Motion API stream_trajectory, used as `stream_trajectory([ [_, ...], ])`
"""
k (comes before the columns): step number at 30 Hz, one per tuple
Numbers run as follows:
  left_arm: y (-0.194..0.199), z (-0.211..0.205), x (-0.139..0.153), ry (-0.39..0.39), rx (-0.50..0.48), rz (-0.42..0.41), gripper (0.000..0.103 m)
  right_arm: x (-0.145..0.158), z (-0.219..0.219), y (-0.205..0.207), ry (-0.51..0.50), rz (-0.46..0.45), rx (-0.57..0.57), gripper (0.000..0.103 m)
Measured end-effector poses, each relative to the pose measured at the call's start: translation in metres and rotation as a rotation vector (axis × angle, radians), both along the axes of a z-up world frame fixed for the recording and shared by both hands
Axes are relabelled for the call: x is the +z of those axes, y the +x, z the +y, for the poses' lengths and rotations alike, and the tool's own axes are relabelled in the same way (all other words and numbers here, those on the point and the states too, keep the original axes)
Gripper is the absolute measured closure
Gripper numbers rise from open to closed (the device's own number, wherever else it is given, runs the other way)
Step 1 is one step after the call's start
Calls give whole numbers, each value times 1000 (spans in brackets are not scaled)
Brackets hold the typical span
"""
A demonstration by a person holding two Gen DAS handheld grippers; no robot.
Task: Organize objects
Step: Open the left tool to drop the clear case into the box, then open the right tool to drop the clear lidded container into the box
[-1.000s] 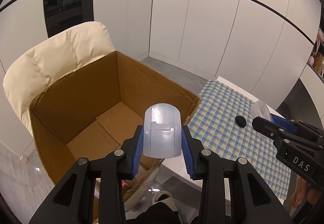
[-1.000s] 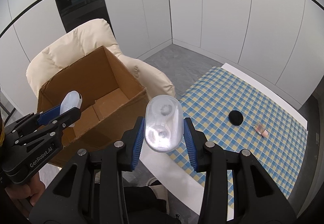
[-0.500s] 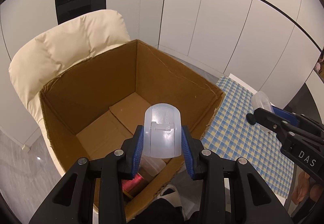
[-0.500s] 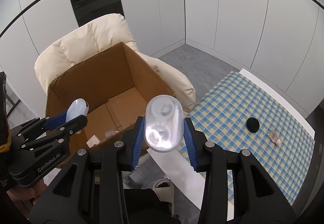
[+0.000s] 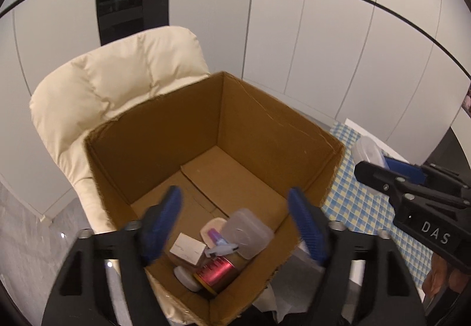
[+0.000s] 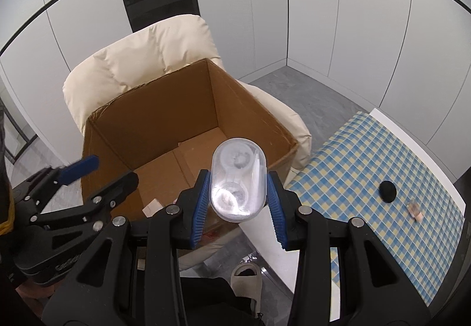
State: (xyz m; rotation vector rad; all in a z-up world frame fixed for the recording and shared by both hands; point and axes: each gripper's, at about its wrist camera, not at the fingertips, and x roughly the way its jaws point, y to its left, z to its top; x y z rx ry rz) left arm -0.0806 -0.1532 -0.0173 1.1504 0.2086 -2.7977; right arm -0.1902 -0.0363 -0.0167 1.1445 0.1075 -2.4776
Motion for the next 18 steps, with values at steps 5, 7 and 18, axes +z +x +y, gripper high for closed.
stream_trajectory([
  [5, 7, -14, 4, -17, 48, 22, 1, 0, -11, -1, -4, 1, 15, 63],
  [7, 10, -19, 4, -21, 63, 20, 1, 0, -15, -1, -7, -1, 24, 63],
  [18, 23, -52, 3, -6, 120, 11, 1, 0, -52, 5, 2, 5, 85, 63],
])
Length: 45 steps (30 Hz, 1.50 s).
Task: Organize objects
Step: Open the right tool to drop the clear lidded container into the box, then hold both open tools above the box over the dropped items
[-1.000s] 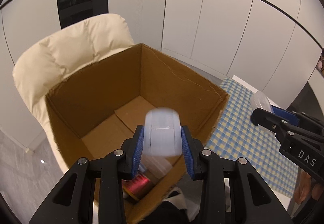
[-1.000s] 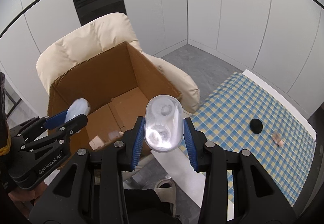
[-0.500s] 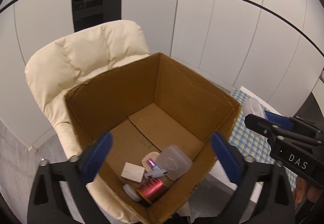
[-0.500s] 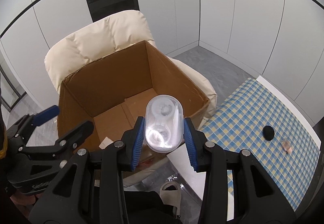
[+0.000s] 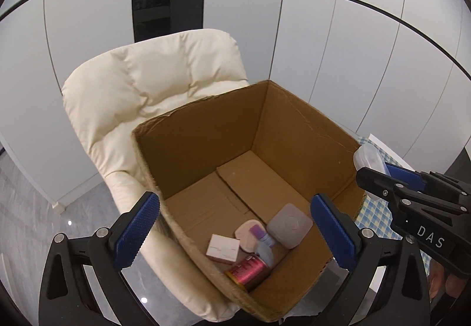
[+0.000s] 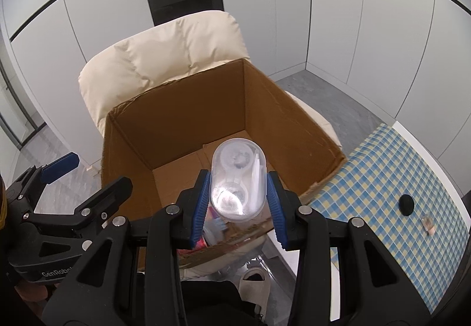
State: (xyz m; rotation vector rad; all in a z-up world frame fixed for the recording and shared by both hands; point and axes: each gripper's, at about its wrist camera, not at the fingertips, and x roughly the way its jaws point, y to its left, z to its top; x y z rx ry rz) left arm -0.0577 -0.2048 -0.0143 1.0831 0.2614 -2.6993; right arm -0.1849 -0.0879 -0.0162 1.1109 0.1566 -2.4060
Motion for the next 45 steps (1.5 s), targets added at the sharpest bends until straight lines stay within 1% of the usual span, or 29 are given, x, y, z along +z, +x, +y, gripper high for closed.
stream_trajectory([
  [9, 10, -17, -1, 2, 32, -5, 1, 2, -17, 3, -2, 8, 16, 63],
  [16, 17, -29, -2, 14, 59, -7, 1, -1, -26, 2, -5, -10, 24, 62],
  [18, 18, -31, -2, 17, 65, -7, 1, -2, -28, 2, -1, -10, 25, 54],
  [19, 18, -31, -3, 18, 67, -7, 1, -2, -29, 3, 1, -8, 25, 43],
  [20, 18, -32, -3, 20, 69, -8, 1, -1, -29, 3, -4, -7, 26, 36],
  [22, 18, -33, -3, 24, 73, -9, 1, -1, -30, 3, -10, -1, 24, 29],
  [23, 18, -33, -3, 27, 74, -10, 1, -1, -30, 2, -10, 1, 23, 23],
  [29, 18, -33, -7, 48, 82, -20, 1, -2, -24, -3, -4, -4, -21, 6],
  [34, 17, -33, -6, 46, 88, -19, 1, -3, -23, -6, 2, 5, -41, 0],
  [45, 13, -31, -8, 71, 93, -20, 1, -1, -11, -7, 21, 25, -56, 0],
])
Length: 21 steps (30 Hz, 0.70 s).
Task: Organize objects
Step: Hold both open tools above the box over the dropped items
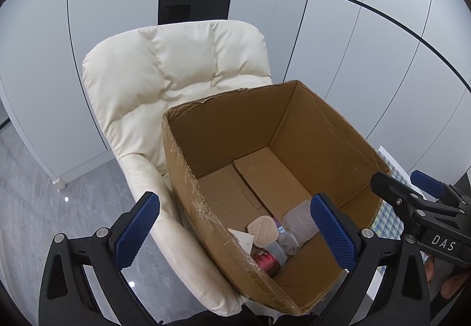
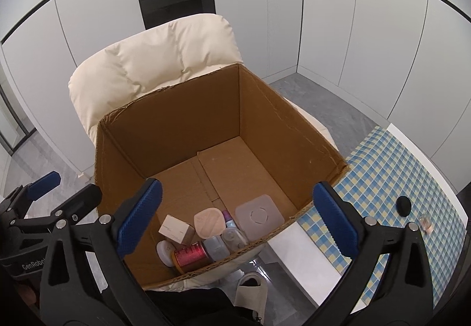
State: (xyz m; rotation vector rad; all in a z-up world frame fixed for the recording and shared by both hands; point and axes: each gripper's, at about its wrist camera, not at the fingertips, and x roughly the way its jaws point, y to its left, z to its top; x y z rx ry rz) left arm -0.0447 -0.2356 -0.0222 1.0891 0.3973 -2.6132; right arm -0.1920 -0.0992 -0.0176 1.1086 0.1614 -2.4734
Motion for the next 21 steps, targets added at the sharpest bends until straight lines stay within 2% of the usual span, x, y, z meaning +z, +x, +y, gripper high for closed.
stream_trajectory([
  [21, -22, 31, -3, -7, -53, -11, 1, 1, 43, -4, -13, -5, -61, 0],
])
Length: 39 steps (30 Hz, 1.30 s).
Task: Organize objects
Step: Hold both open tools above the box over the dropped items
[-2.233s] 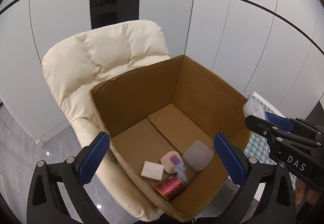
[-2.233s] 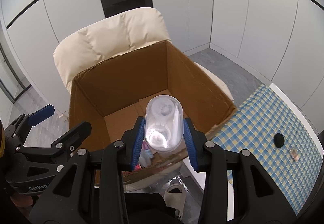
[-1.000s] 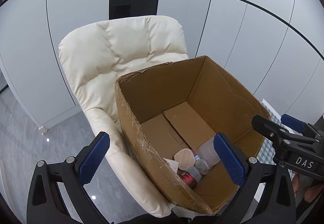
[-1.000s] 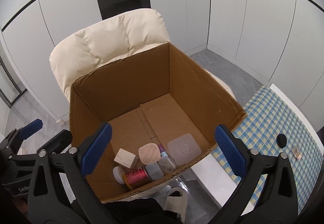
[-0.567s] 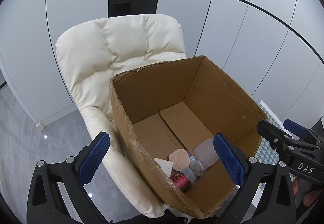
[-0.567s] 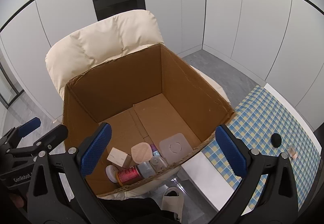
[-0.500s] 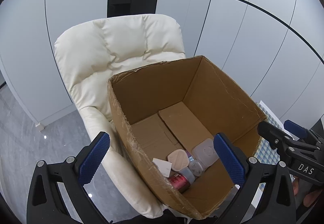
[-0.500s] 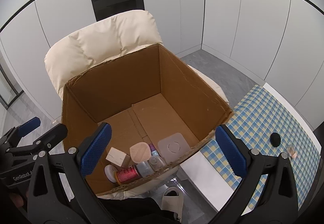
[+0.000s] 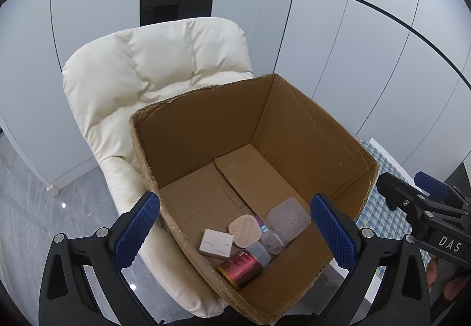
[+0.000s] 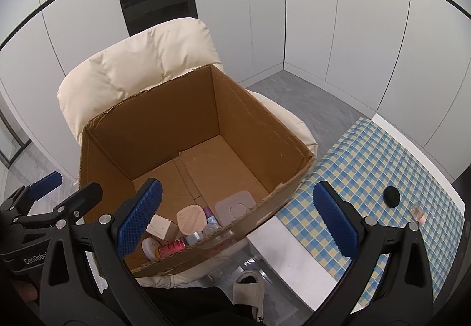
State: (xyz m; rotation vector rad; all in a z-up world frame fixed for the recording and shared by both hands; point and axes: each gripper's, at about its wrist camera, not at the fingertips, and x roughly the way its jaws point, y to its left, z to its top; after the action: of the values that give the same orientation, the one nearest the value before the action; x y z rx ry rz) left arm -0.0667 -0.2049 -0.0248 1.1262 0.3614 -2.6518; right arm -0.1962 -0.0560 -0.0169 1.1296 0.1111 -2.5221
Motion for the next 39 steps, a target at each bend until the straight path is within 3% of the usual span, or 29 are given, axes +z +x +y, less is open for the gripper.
stream_trajectory([
  [39, -25, 54, 0, -4, -83, 8, 1, 0, 62, -3, 3, -4, -103, 0],
])
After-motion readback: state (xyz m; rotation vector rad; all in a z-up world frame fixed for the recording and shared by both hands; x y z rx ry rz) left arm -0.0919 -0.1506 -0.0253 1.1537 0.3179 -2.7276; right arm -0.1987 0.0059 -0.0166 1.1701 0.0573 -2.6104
